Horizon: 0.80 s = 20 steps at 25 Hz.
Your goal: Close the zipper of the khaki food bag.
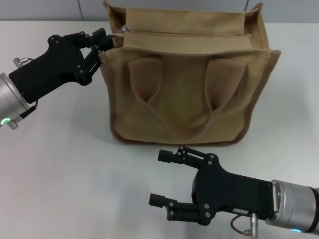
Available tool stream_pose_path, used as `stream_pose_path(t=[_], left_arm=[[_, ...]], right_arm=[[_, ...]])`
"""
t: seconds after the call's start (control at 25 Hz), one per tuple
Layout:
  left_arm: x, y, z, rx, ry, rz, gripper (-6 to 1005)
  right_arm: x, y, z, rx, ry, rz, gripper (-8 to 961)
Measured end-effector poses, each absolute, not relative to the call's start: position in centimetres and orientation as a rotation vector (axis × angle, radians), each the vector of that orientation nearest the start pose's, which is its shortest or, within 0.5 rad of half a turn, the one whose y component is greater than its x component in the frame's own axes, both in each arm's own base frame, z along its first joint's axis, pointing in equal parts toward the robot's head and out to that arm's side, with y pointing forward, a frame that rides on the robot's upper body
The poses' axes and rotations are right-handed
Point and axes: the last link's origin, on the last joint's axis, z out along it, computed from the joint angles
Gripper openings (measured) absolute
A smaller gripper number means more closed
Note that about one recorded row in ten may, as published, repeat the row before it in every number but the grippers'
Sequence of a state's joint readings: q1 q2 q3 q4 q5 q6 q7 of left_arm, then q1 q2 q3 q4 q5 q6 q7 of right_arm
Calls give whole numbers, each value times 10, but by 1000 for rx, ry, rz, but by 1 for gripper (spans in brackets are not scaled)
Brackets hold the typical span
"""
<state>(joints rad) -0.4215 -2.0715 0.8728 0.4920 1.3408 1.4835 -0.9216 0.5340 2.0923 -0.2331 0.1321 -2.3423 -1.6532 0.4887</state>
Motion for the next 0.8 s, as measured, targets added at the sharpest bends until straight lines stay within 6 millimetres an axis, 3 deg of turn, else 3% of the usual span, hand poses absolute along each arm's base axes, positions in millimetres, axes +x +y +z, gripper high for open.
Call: stream_pose_path(t=[0.12,0.56,0.8], left_arm=[[-263,329,12,-2276,-311,-1035,70],[-268,334,13,-2355,-256,-875,492],[-273,341,16,-2327,-297,-820,498]], right_arm=[[229,218,-105,-2716,215,1287,791],[229,218,-105,-2715,218,1285,790],[229,219,-105,-2717,215,1284,790]])
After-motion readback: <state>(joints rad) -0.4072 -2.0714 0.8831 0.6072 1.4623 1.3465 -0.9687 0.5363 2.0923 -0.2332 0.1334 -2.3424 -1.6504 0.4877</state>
